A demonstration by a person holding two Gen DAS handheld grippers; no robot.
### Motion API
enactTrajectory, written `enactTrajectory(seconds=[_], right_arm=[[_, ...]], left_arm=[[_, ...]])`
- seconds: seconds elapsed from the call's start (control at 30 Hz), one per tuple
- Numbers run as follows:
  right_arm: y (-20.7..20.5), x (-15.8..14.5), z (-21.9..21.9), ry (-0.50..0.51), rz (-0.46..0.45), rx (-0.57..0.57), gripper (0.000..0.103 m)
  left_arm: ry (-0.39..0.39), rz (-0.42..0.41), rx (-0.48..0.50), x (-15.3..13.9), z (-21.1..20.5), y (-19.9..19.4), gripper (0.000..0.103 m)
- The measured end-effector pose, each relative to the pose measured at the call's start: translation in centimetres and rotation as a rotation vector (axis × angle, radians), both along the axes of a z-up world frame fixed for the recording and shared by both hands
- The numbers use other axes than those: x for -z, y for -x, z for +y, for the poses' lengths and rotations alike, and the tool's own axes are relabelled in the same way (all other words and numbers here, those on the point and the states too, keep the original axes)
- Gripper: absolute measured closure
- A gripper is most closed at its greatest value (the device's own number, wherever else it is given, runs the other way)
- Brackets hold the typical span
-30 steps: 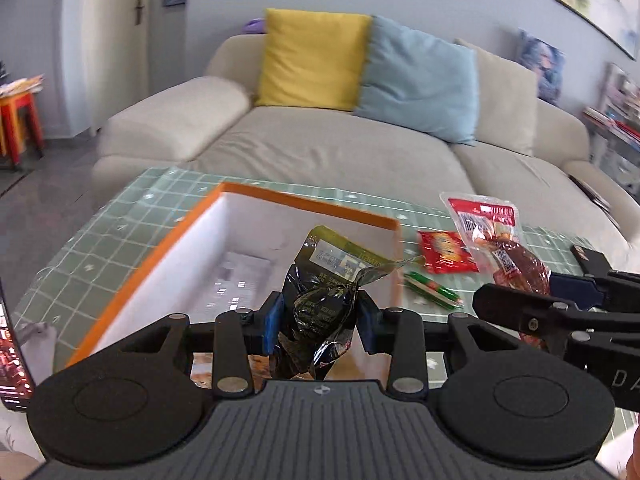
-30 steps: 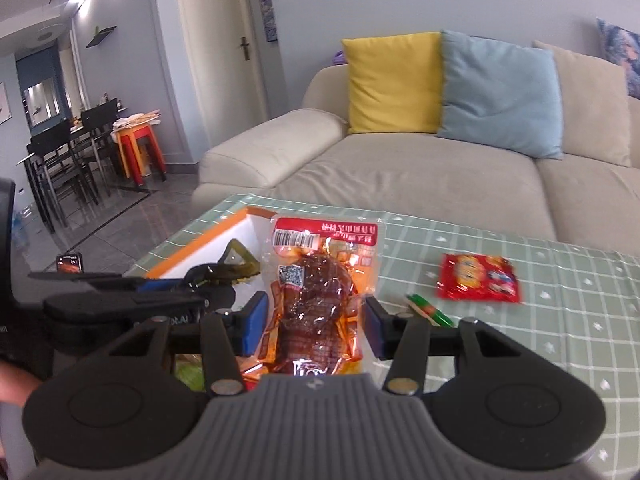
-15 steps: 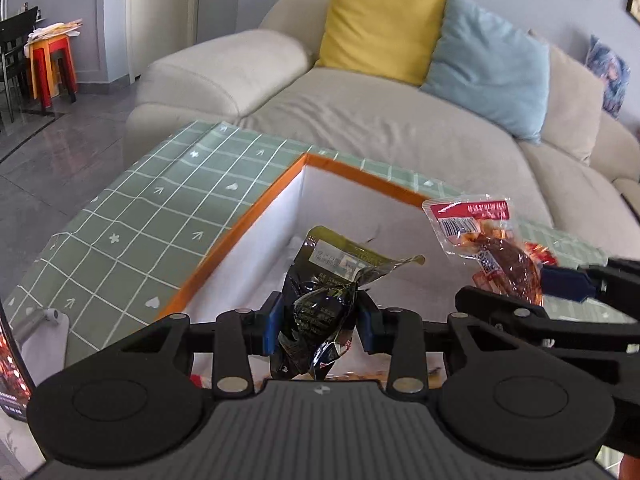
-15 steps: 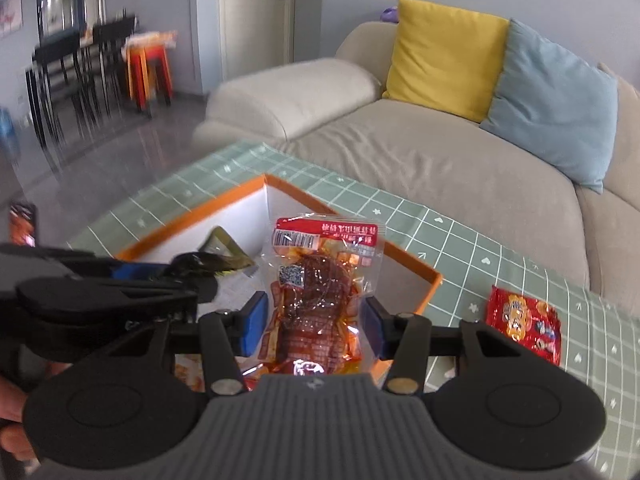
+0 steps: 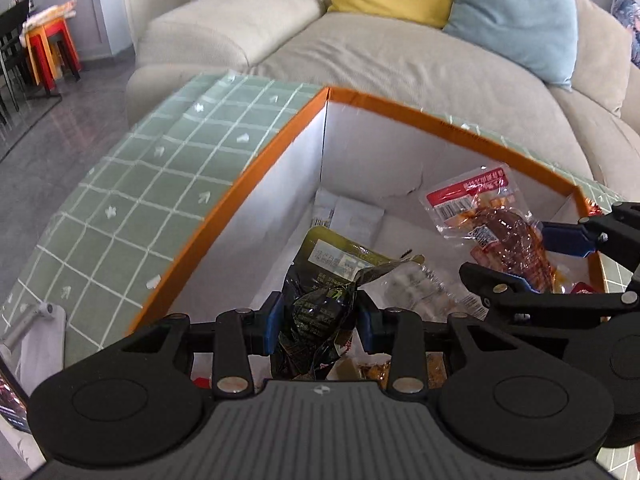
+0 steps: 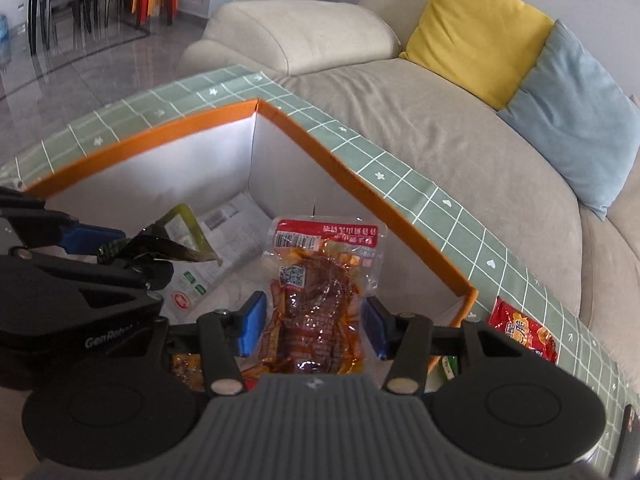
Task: Organize snacks
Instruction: 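Lower both packs into the orange box and open both grippers, then raise both open tools away from the box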
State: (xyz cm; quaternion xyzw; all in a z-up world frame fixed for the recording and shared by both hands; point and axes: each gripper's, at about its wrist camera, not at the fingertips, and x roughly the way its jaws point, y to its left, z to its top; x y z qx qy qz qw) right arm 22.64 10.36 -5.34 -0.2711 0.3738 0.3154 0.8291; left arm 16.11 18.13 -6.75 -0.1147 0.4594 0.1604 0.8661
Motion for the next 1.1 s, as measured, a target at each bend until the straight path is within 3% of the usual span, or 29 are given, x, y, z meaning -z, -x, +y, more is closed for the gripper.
enactTrajectory(seconds=[0.23,0.37,0.57,0.8,0.87,0.93,1.0,1.1], right_arm=[[-0.3,1.1,0.3,0.05,-0.002,-0.009,0.049],[-0.3,1.4,0.5,0.063,0.004,-0.012,0.046],[0.1,1.2,0.2,0.061,-0.009,-0.015,0.043],[0.6,0.1,-0.7,0.038,-0.031,0.003,0.033],[1.0,-0.4,-1.1,0.036,-0.053,0.009,0.03],[1.5,-1.1,-1.7,0.022,-0.072,0.001,0.028],[2.2,-1.9,-2.4,0.012,-0.105,-0.003,0.019],[3.5,-3.3,-3.6,-0.006,-0.173,-0.008,0.019]], left_arm=[[0.022,0.074,-0.021,0.8,0.6,-0.6,0.061],[-0.002,0.101,-0.023,0.9,0.3,-0.8,0.06],[-0.029,0.125,-0.025,0.9,0.0,-0.6,0.052],[-0.074,0.114,-0.024,-0.3,-0.9,0.0,0.04],[-0.09,0.105,-0.03,-0.8,-1.1,0.4,0.027],[-0.12,0.081,-0.039,-1.5,-1.4,0.9,0.023],[-0.135,0.062,-0.043,-2.1,-1.7,1.3,0.021],[-0.148,-0.004,-0.065,-3.4,-2.3,2.3,0.021]])
